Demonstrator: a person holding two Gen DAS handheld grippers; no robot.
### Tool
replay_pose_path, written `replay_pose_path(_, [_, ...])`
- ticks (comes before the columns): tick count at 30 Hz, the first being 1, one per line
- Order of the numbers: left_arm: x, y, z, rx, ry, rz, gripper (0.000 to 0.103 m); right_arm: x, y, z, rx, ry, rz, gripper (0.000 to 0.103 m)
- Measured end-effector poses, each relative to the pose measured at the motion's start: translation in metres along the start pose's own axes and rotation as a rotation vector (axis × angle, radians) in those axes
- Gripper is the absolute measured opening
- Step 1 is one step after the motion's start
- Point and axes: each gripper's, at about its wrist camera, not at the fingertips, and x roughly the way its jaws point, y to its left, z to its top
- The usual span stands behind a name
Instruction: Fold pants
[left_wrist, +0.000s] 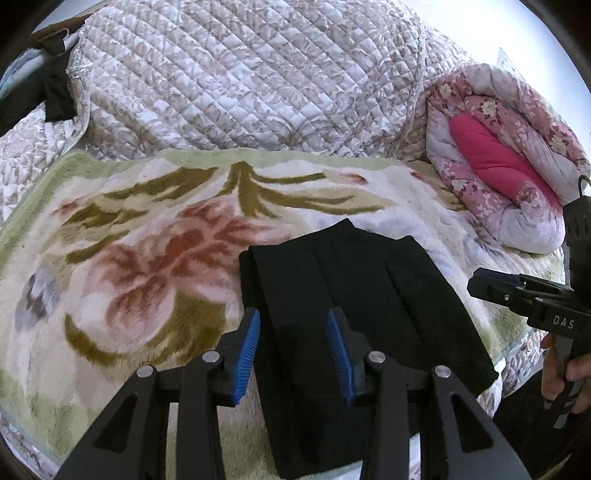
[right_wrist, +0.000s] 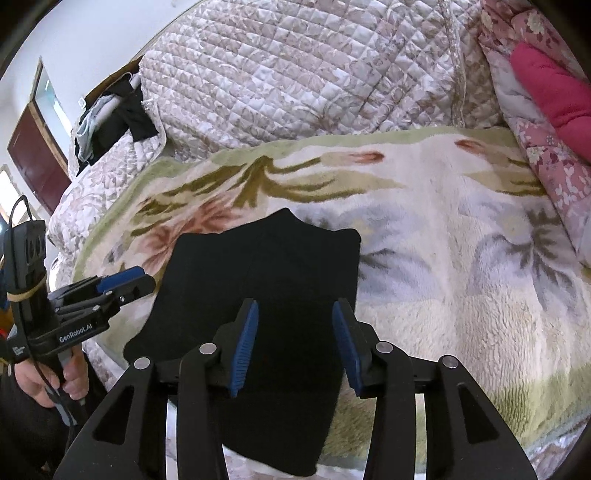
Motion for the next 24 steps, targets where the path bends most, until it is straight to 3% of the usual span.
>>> replay_pose_path(8, [0.020, 0.007, -0.010, -0.042, 0.043, -0.027, 0.046, 0.019, -0.021, -0.005, 0.098, 0.030, 0.059, 0.043])
replay_pose_path(11, [0.023, 0.012, -0.012, -0.062, 0.040, -0.036, 0.053, 0.023, -0.026, -0.007, 0.122, 0.036, 0.060, 0.043])
replay_pose_path(14, [0.024, 0.018, -0.014, -0.082, 0.033, -0.051, 0.057, 0.027, -0.031, -0.010, 0.149, 0.042, 0.072, 0.051])
replay_pose_path(24, [0.031, 0.031, -0.022, -0.169, 0.052, -0.141, 0.064, 0.034, -0.036, -0.018, 0.188, 0.062, 0.120, 0.054])
